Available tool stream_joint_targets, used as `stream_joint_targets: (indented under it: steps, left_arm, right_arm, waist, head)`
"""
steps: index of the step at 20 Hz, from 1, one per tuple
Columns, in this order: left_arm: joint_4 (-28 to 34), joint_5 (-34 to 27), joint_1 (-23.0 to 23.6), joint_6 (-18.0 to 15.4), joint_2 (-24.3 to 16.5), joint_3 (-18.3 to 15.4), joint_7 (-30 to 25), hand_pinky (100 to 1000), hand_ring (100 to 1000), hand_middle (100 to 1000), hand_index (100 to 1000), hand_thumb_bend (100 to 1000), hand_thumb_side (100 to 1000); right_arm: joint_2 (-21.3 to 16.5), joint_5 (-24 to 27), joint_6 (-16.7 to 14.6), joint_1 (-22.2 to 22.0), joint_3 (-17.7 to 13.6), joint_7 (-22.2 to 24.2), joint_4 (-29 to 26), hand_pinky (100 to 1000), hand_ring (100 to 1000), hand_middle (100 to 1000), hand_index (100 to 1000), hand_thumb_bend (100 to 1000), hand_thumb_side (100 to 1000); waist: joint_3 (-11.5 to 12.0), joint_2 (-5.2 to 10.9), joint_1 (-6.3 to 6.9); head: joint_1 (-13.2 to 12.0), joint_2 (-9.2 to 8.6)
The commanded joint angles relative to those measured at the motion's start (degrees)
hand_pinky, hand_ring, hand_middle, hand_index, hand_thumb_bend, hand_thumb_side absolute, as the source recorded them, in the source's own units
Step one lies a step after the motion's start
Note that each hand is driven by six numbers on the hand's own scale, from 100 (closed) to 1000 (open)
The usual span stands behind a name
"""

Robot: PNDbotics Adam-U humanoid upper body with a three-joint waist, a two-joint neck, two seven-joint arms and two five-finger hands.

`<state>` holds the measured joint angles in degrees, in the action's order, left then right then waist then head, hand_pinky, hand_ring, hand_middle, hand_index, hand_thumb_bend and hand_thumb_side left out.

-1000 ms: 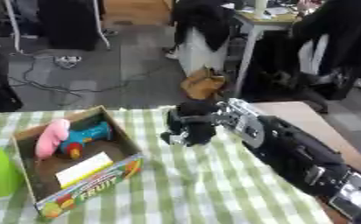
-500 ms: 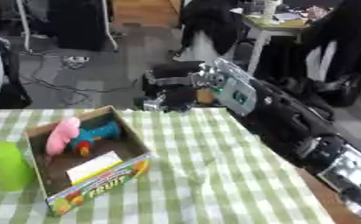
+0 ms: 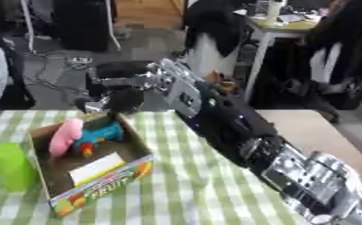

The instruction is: Pick up objects on the table and place them in the box.

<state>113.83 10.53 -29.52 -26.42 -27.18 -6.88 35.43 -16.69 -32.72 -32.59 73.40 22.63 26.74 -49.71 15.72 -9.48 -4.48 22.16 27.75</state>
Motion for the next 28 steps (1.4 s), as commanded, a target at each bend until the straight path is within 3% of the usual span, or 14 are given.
stream_joint_targets:
  steps: [1, 4, 9, 15, 22, 28]
  left_arm:
    - [0.8, -0.4, -1.5, -0.4, -0.2, 0.0, -0.1, 897, 910, 873, 884, 200, 1000]
    - [0.8, -0.8, -2.0, -0.6, 0.3, 0.2, -0.2, 897, 911, 872, 885, 200, 1000]
    - [0.8, -1.4, -2.7, -0.8, 1.2, 0.3, -0.5, 897, 910, 872, 885, 201, 1000]
    - [0.8, -1.8, -3.4, -1.0, 1.8, 0.3, -0.7, 897, 910, 872, 885, 200, 1000]
    - [0.8, -1.8, -3.4, -1.0, 2.0, 0.1, -0.6, 897, 909, 871, 883, 199, 1000]
    - [0.8, -1.7, -2.6, -0.8, 1.9, -0.1, -0.5, 897, 909, 871, 883, 197, 1000]
  right_arm:
    - [1.8, -4.2, -0.1, 2.1, -2.9, -3.0, 2.0, 100, 100, 100, 166, 100, 933]
    - [5.2, -11.7, 0.2, 2.1, -5.2, -8.3, 2.5, 100, 100, 100, 163, 100, 923]
    - [10.8, -28.6, 1.2, 0.0, -8.8, -18.7, 4.6, 100, 100, 100, 160, 100, 912]
    - [14.8, -44.5, 1.8, -3.0, -11.2, -30.5, 8.5, 100, 100, 100, 157, 100, 905]
    - [16.2, -52.0, 1.0, -4.7, -12.7, -38.3, 12.2, 100, 100, 100, 157, 100, 904]
    - [15.9, -59.0, 0.1, -4.7, -12.2, -44.9, 11.6, 100, 100, 100, 149, 100, 886]
  waist:
    - [0.6, -0.17, -0.22]
    - [2.1, -0.57, 0.35]
    - [4.6, -1.16, 1.31]
    - [5.2, -2.28, 1.87]
    - [5.6, -2.96, 2.12]
    - [4.8, -2.64, 2.6]
  head:
    - [1.3, -0.82]
    - [3.1, -1.4]
    - [6.0, -2.08]
    - [7.5, -3.95]
    - [7.5, -5.22]
    - [6.7, -6.05]
